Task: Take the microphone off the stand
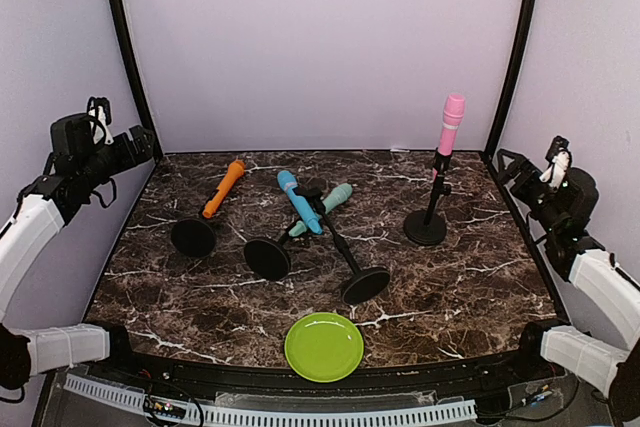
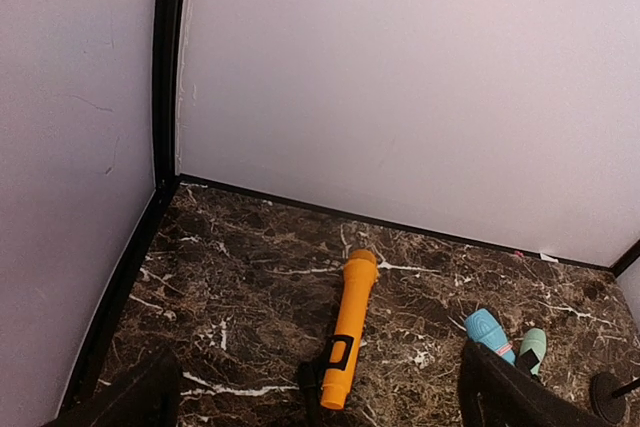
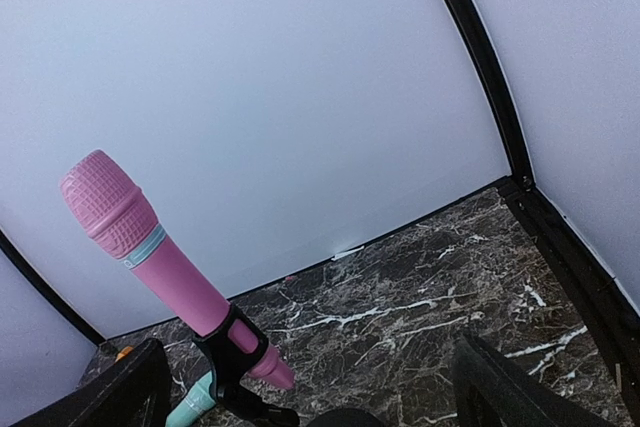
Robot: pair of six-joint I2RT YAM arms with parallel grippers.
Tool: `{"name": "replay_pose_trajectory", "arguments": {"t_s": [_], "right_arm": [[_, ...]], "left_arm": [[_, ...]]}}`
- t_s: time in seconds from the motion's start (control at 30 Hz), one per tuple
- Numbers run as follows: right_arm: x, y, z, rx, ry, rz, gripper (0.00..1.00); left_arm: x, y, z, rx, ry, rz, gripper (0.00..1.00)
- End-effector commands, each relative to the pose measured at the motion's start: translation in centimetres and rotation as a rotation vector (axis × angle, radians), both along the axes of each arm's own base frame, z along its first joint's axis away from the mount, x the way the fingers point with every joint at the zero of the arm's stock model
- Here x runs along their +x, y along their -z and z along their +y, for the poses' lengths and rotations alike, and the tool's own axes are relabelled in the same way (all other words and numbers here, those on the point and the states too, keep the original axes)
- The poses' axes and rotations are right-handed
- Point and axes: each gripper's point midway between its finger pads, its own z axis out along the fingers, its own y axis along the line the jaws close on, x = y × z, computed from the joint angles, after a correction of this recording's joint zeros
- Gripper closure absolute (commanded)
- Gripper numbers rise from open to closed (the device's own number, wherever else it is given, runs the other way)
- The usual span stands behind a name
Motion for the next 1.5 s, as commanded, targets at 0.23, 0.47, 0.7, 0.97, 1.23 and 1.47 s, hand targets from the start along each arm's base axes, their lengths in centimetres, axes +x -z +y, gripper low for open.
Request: {"name": "replay_pose_trajectory", "arguments": {"t_s": [0.23,0.47,0.7,0.97,1.23,1.47], "right_arm": [[-0.6,-1.7,0.8,-0.034,-0.052,-0.073,0.01],[-1.1,-3.3,4.1,-0.136,-0.237,-0.080,0.01],[-0.2,-5.5,8.0,-0.218,-0.361,-0.055,0.01],[5.5,-6.5,9.1,-0.347,-0.190,-0.002,0.09],[10.5,-5.9,11.4,-0.445,-0.120,0.003,0.13],[12.3,-7.2,12.8,-0.452,-0.099,-0.087,0.35]], "left_arm": [[1.0,0.9,0.2,-0.008,-0.008,-0.002,0.01],[0.4,1.8,-0.9,-0.003,0.058,-0.048,0.02],[1.2,-0.9,-7.5,0.020,0.365,-0.085,0.07],[1.4,-0.6,-11.7,0.050,0.516,-0.074,0.07],[0.5,0.7,-9.8,0.124,0.430,-0.041,0.06],[0.7,1.2,-10.0,0.133,0.444,-0.024,0.06]]}}
